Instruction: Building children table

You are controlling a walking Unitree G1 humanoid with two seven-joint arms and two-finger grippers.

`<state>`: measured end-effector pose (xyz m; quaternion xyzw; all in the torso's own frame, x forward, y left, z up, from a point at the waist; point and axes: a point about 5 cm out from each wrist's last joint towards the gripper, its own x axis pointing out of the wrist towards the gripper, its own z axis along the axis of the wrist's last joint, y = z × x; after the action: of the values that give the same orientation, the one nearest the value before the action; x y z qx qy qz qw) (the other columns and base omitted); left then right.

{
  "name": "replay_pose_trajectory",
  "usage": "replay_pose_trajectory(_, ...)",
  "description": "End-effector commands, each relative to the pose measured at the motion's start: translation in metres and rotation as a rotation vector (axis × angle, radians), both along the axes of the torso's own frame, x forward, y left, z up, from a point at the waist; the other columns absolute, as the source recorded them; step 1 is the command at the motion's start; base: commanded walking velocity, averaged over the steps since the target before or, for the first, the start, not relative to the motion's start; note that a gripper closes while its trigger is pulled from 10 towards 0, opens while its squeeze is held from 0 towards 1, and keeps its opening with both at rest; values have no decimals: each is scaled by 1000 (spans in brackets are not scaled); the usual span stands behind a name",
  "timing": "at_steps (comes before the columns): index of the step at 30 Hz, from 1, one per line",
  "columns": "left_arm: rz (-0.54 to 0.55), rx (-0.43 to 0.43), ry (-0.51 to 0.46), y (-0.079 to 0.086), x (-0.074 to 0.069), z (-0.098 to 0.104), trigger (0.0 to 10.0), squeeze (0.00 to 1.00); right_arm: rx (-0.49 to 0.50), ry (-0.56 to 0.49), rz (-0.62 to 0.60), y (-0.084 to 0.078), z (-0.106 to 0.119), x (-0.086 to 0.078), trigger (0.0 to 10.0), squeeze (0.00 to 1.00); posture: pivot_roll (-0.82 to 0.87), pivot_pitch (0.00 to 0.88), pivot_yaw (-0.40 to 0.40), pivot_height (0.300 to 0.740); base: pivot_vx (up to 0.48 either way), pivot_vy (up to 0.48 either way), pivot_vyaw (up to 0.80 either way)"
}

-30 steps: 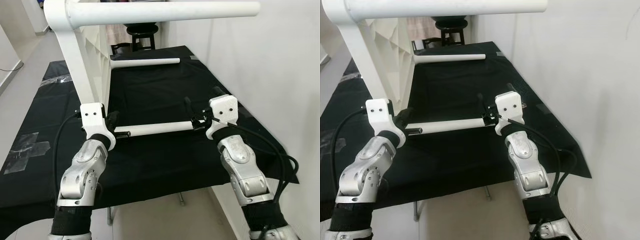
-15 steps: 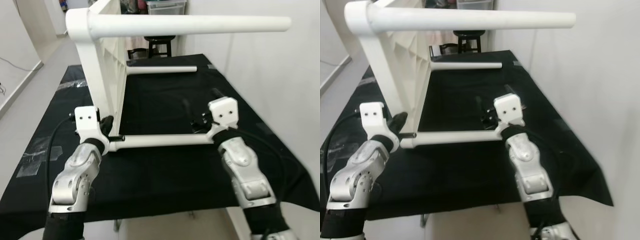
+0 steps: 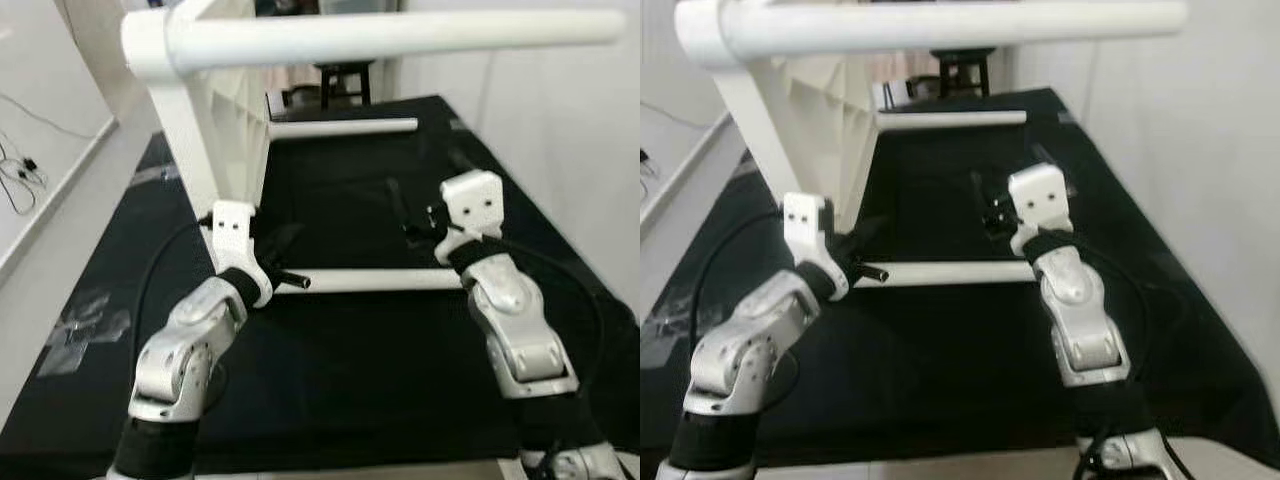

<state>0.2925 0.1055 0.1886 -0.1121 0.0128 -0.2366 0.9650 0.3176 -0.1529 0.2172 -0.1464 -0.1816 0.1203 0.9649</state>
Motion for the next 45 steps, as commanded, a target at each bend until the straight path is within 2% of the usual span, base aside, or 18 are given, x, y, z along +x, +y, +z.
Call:
replay_pose_trajectory(1, -67, 24, 20, -7, -6, -3, 10000, 0, 1, 13, 9, -1, -2, -1, 10000, 0, -13, 58, 30, 740, 0, 0, 0)
replay_pose_trajectory(4, -41, 72, 35, -9, -8, -8, 10000, 0, -22, 5, 8, -5, 0, -2, 10000, 0, -15, 59, 34, 740, 0, 0, 0)
replay_pose_trajectory(10, 107, 124, 89, 10, 4, -17, 10000, 0, -56, -28, 13, -11, 11, -4, 10000, 0, -24, 62, 41, 740, 0, 0, 0)
replay_pose_trajectory(12, 158, 123, 100, 17, 9, -19, 10000, 0, -64, -64, 1, -19, 24, -6, 10000, 0, -33, 64, 46, 740, 0, 0, 0)
replay_pose_trajectory(14, 210, 134, 114, 25, 17, -23, 10000, 0, -83, -151, -30, -33, 55, -14, 10000, 0, -55, 66, 56, 740, 0, 0, 0)
replay_pose_trajectory(15, 210, 134, 114, 25, 17, -23, 10000, 0, -83, -151, -30, -33, 55, -14, 10000, 0, -55, 66, 56, 740, 0, 0, 0)
replay_pose_trajectory(16, 210, 136, 110, 25, 21, -23, 10000, 0, -97, -195, -46, -40, 68, -18, 10000, 0, -59, 67, 58, 740, 0, 0, 0)
replay_pose_trajectory(18, 210, 136, 110, 25, 21, -23, 10000, 0, -97, -195, -46, -40, 68, -18, 10000, 0, -59, 67, 58, 740, 0, 0, 0)
replay_pose_trajectory(20, 187, 144, 120, 20, 32, -23, 10000, 0, -181, -273, -65, -54, 92, -31, 10000, 0, -92, 70, 76, 740, 0, 0, 0)
replay_pose_trajectory(21, 187, 144, 120, 20, 32, -23, 10000, 0, -181, -273, -65, -54, 92, -31, 10000, 0, -92, 70, 76, 740, 0, 0, 0)
replay_pose_trajectory(23, 177, 145, 133, 17, 43, -25, 10000, 0, -338, -303, -84, -67, 106, -45, 10000, 0, -117, 80, 88, 740, 0, 0, 0)
replay_pose_trajectory(25, 177, 145, 133, 17, 43, -25, 10000, 0, -338, -303, -84, -67, 106, -45, 10000, 0, -117, 80, 88, 740, 0, 0, 0)
replay_pose_trajectory(26, 177, 150, 132, 16, 45, -25, 10000, 0, -395, -303, -90, -71, 108, -50, 10000, 0, -117, 80, 88, 740, 0, 0, 0)
replay_pose_trajectory(27, 177, 150, 132, 16, 45, -25, 10000, 0, -395, -303, -90, -71, 108, -50, 10000, 0, -117, 80, 88, 740, 0, 0, 0)
replay_pose_trajectory(32, 211, 149, 126, 19, 51, -27, 10000, 0, -567, -418, -290, -99, 141, -71, 10000, 0, -150, 99, 110, 740, 0, 0, 0)
replay_pose_trajectory(36, 225, 141, 121, 18, 52, -27, 10000, 0, -622, -469, -307, -96, 156, -71, 10000, 0, -147, 101, 106, 740, 0, 0, 0)
replay_pose_trajectory(41, 262, 130, 136, 21, 54, -33, 10000, 0, -749, -560, -251, -76, 178, -64, 10000, 0, -154, 99, 97, 740, 0, 0, 0)
replay_pose_trajectory(45, 297, 119, 156, 24, 55, -39, 10000, 0, -807, -578, -161, -60, 183, -57, 10000, 0, -161, 97, 89, 740, 0, 0, 0)
